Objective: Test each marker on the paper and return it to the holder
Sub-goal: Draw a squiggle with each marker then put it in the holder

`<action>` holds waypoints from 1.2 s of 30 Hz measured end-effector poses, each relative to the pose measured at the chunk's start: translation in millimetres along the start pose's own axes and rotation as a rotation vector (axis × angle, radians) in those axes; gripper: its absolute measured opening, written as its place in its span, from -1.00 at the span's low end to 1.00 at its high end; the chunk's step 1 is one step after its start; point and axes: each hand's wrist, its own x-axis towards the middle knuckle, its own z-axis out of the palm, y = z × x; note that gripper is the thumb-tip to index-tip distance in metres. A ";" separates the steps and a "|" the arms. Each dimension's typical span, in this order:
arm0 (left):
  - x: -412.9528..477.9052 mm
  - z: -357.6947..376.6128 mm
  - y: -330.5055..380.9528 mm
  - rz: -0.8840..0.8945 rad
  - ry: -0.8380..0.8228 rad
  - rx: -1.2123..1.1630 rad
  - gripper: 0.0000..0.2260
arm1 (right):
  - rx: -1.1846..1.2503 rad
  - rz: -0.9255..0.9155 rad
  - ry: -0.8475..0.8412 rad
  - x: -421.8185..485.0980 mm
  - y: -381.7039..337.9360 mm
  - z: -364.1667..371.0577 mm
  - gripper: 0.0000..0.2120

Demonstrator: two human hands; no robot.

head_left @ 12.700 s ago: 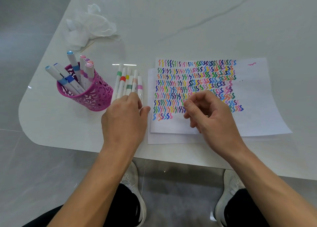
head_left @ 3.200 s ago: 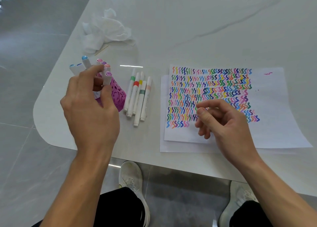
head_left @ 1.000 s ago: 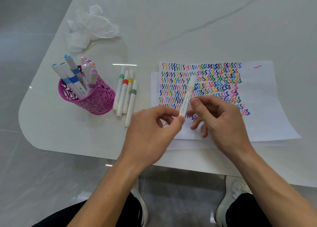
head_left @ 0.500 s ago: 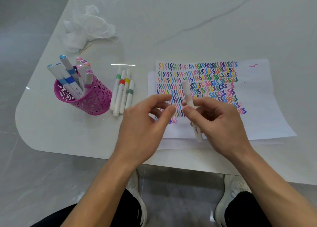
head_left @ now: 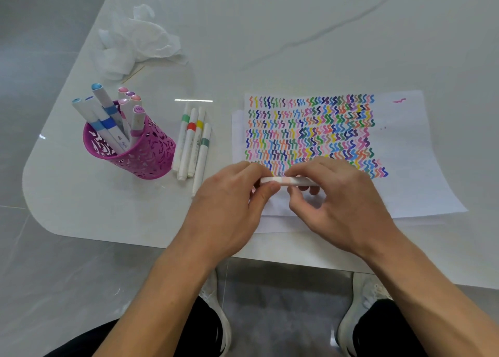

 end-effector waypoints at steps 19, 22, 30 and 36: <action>0.0 0.9 -1.4 0.055 0.013 -0.029 -0.77 | -0.116 -0.064 -0.072 -5.6 -0.6 3.6 -0.62; 0.2 -0.3 -0.5 0.059 0.060 -0.047 -0.79 | -0.088 -0.054 -0.054 -4.3 0.6 0.9 -0.61; 2.6 1.6 -10.0 -0.053 0.149 0.036 -0.77 | 0.290 0.151 0.035 0.1 8.2 -4.4 -0.73; 2.7 4.4 -14.8 0.003 0.116 0.135 -0.81 | 0.430 0.127 -0.001 -0.4 4.5 -2.1 -0.72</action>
